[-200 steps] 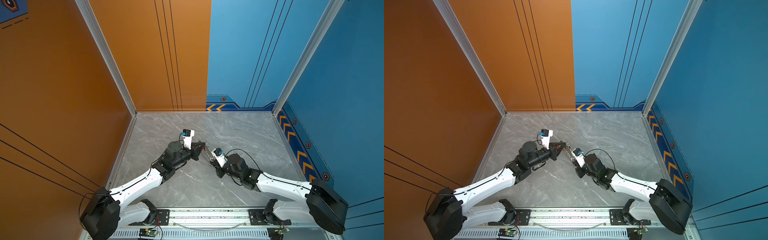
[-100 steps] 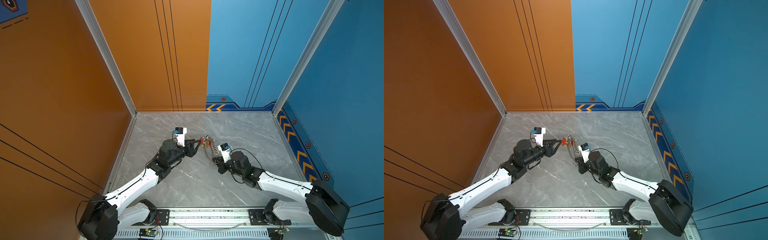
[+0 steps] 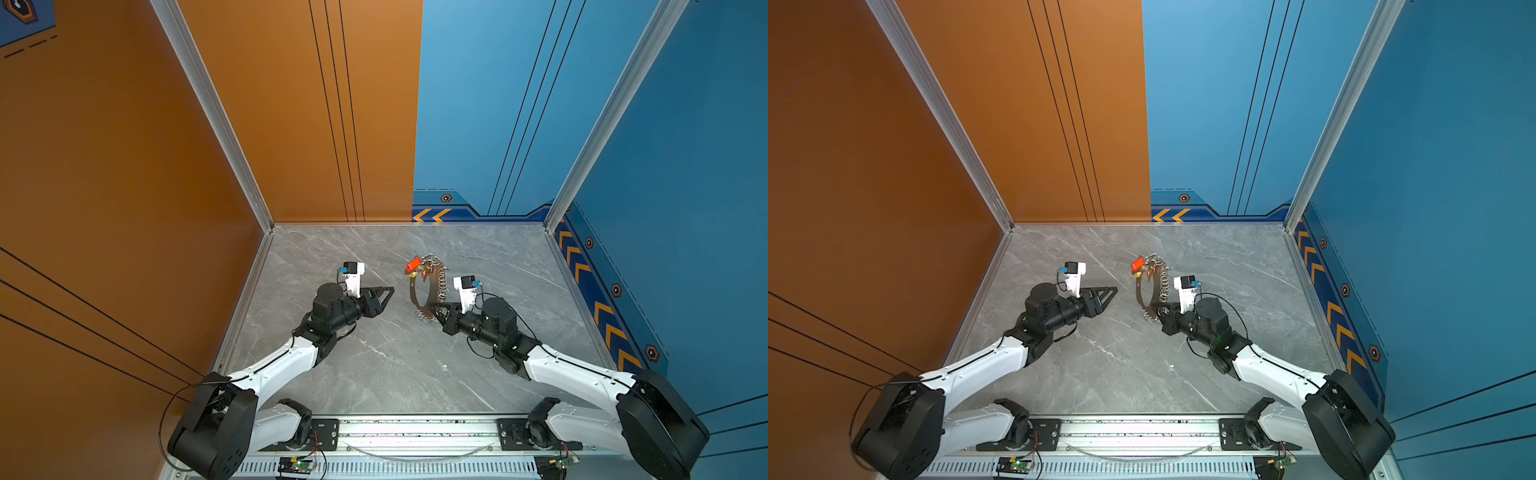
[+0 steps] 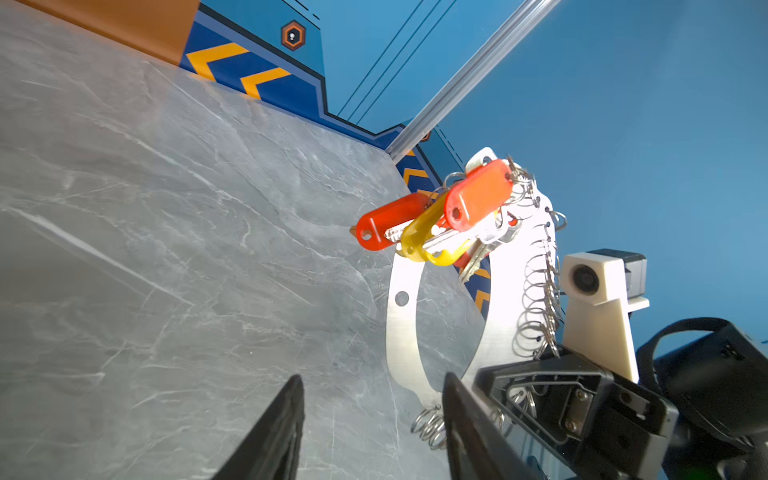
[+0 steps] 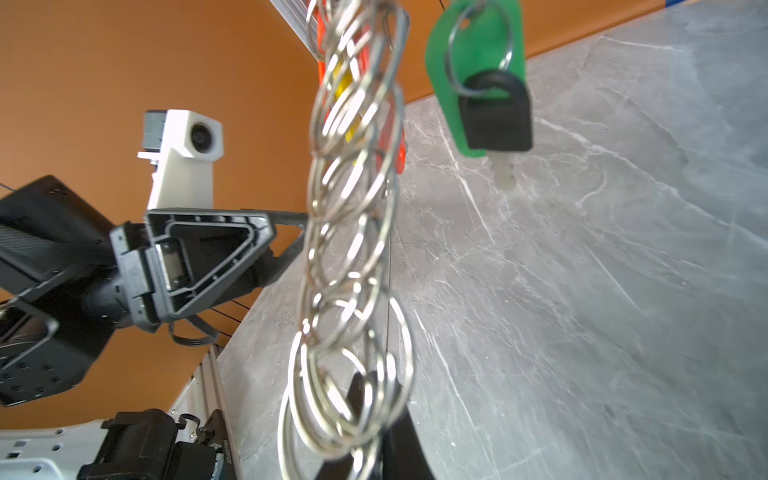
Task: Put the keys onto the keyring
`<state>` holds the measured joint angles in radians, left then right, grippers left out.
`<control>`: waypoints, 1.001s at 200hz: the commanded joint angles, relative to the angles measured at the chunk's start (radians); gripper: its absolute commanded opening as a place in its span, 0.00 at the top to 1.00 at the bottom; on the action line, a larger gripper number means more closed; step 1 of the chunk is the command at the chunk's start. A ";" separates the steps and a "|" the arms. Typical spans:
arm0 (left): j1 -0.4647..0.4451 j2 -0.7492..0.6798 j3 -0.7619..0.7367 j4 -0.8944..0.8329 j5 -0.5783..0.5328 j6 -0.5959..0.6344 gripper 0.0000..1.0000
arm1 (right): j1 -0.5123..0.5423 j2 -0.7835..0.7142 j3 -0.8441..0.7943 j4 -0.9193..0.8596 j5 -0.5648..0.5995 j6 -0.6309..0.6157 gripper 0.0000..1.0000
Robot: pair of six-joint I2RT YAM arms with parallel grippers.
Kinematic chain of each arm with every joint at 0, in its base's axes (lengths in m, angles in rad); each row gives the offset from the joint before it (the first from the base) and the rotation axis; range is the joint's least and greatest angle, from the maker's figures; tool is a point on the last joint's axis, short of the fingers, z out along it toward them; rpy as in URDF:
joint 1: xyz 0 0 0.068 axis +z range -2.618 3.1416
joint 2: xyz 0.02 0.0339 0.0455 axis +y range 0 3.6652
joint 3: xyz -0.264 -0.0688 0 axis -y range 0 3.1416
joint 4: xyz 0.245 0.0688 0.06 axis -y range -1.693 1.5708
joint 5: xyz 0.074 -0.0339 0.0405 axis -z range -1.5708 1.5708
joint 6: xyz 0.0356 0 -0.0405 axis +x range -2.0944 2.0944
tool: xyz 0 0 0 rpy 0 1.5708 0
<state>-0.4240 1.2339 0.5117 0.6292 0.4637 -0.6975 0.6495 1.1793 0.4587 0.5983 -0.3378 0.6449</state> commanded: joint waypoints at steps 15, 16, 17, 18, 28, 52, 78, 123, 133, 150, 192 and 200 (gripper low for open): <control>-0.002 0.041 -0.012 0.227 0.133 -0.063 0.43 | 0.019 -0.033 -0.014 0.146 -0.054 0.016 1.00; -0.002 0.042 -0.011 0.229 0.135 -0.062 0.43 | 0.020 -0.033 -0.014 0.148 -0.055 0.015 1.00; -0.002 0.042 -0.011 0.229 0.138 -0.062 0.43 | 0.021 -0.033 -0.015 0.150 -0.056 0.015 1.00; -0.002 0.043 -0.010 0.230 0.140 -0.063 0.43 | 0.021 -0.033 -0.015 0.151 -0.056 0.015 1.00; -0.003 0.054 -0.001 0.241 0.163 -0.069 0.42 | 0.024 -0.032 -0.017 0.169 -0.070 0.016 1.00; -0.008 0.072 0.007 0.271 0.199 -0.081 0.41 | 0.033 -0.025 -0.014 0.212 -0.109 0.020 1.00; -0.009 0.082 0.008 0.296 0.221 -0.092 0.41 | 0.041 -0.026 -0.010 0.245 -0.141 0.027 1.00; -0.013 0.116 0.007 0.458 0.292 -0.166 0.49 | 0.045 -0.027 -0.005 0.267 -0.168 0.032 1.00; -0.014 0.125 0.007 0.501 0.307 -0.186 0.53 | 0.045 -0.029 -0.005 0.268 -0.168 0.032 1.00; -0.015 0.150 0.003 0.578 0.322 -0.223 0.58 | 0.046 -0.030 -0.005 0.273 -0.171 0.031 1.00; -0.004 0.263 0.017 0.779 0.353 -0.351 0.84 | 0.046 -0.035 -0.006 0.270 -0.154 0.028 1.00; -0.004 0.269 0.024 0.780 0.355 -0.353 0.87 | 0.045 -0.038 -0.008 0.265 -0.148 0.026 1.00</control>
<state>-0.4274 1.4712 0.5106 1.2789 0.7654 -0.9817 0.6888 1.1690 0.4469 0.8051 -0.4870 0.6743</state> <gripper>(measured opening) 0.177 0.083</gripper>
